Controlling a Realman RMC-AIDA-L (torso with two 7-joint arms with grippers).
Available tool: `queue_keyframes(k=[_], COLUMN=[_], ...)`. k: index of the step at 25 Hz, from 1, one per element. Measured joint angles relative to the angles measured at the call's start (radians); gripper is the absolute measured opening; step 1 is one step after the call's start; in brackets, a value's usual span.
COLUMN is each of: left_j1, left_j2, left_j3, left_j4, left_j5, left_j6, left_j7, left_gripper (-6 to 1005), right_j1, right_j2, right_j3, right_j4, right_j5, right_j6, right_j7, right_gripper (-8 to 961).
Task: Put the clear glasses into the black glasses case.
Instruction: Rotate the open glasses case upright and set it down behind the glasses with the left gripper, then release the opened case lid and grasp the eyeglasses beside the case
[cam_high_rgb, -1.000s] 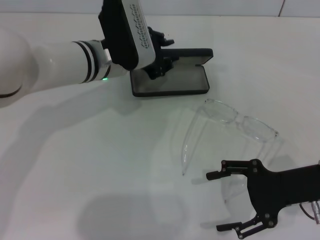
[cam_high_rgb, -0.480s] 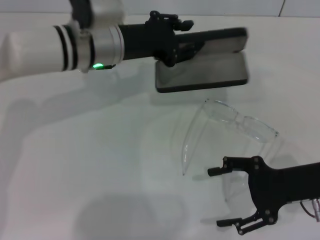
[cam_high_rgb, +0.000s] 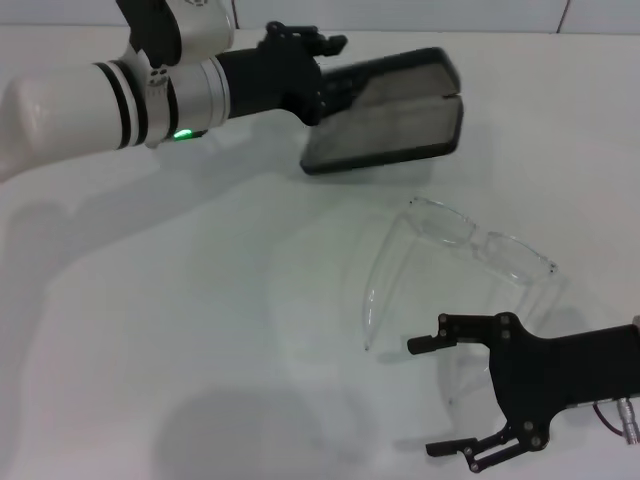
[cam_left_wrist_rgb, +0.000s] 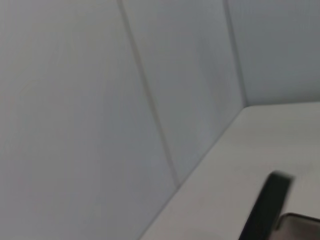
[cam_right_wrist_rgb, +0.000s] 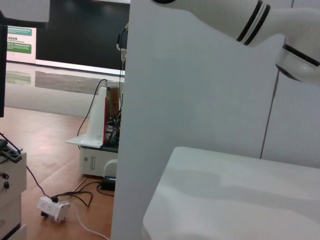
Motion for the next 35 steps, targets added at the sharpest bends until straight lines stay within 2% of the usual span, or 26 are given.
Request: queue_keyframes(k=[9,14,18,23,26,28,32,35], left_j1=[0.018,0.017,0.000,0.017,0.057,0.087,0.111,0.108], left_j2=[-0.003,-0.001,0.010,0.006,0.008,0.008,0.005,0.005], left_j3=[0.003,0.003,-0.011,-0.089,-0.101,-0.101,-0.102,-0.102], left_j4=[-0.018,-0.022,-0.020,-0.018,-0.028,-0.030,-0.057,-0.091], left_j5=[-0.016,-0.040,-0.045,-0.086,-0.160,-0.195,-0.208,-0.209], left_j6=[-0.019,-0.005,0.063,0.175,0.247,0.265,0.266,0.266], left_j7=[0.031,-0.037,-0.195,-0.283,-0.279,-0.279,-0.283,-0.277], left_gripper=[473,473,474,600,660,699,778,847], right_j1=[-0.006,-0.006,-0.005,0.003,-0.002,-0.004,0.033,0.106], right_j2=[0.003,0.004,0.011,0.018,0.014,0.010,0.013,0.015], right_j3=[0.000,0.020,0.126,0.249,0.260,0.258,0.252,0.213], right_j4=[0.000,0.000,-0.003,-0.027,-0.155,-0.288,-0.520,-0.590], right_j5=[-0.001,0.007,0.013,0.013,-0.019,-0.102,-0.393,-0.595], right_j6=[0.000,0.004,0.004,0.044,0.132,0.202,0.238,0.228], right_j7=[0.000,0.001,0.044,0.153,0.364,0.588,1.014,1.219], right_gripper=[875,863,853,841,834,830,820,813])
